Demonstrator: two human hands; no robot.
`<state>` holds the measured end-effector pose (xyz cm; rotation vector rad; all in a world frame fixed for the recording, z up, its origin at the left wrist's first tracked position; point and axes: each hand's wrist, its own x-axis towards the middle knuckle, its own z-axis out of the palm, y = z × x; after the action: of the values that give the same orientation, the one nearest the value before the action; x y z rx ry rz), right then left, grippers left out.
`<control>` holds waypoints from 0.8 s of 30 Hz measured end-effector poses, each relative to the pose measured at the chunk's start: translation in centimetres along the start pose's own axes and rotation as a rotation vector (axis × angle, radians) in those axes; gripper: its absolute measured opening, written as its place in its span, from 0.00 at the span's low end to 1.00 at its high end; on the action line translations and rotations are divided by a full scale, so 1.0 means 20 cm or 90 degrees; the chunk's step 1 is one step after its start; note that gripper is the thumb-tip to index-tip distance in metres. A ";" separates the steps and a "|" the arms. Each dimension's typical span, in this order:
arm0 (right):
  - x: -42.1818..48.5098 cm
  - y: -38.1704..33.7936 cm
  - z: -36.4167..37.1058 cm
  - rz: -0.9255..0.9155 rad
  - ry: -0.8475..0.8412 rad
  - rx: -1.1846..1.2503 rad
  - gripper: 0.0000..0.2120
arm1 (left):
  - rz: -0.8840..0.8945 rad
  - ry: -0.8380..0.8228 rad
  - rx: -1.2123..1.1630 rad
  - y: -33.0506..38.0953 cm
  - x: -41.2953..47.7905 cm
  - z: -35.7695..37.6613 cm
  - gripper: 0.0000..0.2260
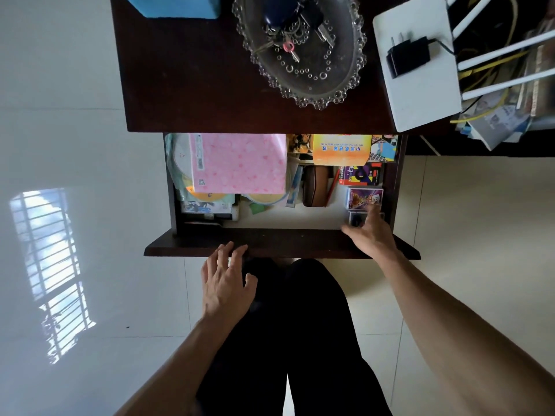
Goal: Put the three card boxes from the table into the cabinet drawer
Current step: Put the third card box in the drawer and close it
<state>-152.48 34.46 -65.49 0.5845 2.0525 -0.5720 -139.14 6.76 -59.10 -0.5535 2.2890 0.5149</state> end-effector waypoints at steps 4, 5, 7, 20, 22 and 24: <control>-0.16 -0.03 -0.02 -0.006 -0.048 0.142 0.22 | -0.010 -0.054 -0.006 0.01 0.06 -0.12 0.20; -0.20 -0.04 -0.02 0.009 -0.058 0.192 0.21 | -0.018 -0.064 -0.030 0.01 0.07 -0.15 0.18; -0.28 -0.06 0.00 0.059 -0.061 0.268 0.19 | -0.056 -0.079 -0.115 0.01 0.09 -0.21 0.12; -0.37 0.06 0.12 0.325 -0.009 0.382 0.23 | -0.536 -0.201 -0.617 -0.08 0.21 -0.27 0.16; -0.34 0.08 0.13 0.351 0.021 0.386 0.24 | -0.562 -0.163 -0.681 -0.11 0.23 -0.24 0.15; -0.34 0.11 0.14 0.370 0.038 0.366 0.25 | -0.589 -0.121 -0.752 -0.11 0.24 -0.22 0.12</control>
<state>-146.04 33.22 -61.52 1.4856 1.6356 -0.7890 -143.53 1.47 -60.08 -1.8605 1.1047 1.2941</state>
